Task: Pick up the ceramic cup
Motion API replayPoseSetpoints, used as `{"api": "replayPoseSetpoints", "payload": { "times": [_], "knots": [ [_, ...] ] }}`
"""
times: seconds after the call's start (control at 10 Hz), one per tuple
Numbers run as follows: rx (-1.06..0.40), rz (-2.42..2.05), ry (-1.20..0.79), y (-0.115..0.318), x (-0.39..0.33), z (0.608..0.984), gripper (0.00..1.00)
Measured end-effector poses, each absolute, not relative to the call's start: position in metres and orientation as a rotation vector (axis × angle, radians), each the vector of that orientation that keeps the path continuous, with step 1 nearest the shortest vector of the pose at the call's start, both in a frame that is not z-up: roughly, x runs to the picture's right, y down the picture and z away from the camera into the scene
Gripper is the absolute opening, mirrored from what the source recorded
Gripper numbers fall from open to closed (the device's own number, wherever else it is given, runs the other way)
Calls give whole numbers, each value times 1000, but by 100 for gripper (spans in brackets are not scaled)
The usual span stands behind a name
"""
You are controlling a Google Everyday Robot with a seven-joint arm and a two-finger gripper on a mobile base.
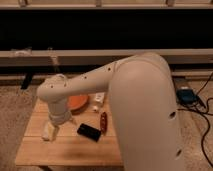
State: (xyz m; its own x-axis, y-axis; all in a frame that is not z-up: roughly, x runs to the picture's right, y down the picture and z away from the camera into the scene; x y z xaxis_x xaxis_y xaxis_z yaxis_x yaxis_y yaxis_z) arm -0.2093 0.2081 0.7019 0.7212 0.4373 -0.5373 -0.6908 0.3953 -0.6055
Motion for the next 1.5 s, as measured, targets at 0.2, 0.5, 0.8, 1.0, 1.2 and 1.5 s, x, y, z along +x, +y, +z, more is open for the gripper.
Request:
{"api": "replayPoseSetpoints", "payload": {
  "times": [0.2, 0.5, 0.8, 1.0, 1.2, 1.5],
  "knots": [
    [-914, 730, 314, 208, -209, 702, 80],
    [-914, 730, 314, 208, -209, 702, 80],
    [-873, 758, 321, 198, -203, 699, 80],
    [-783, 814, 355, 168, -174, 696, 80],
    [-674, 885, 397, 145, -132, 688, 80],
    [-557, 1013, 445, 134, -67, 669, 80]
  ]
}}
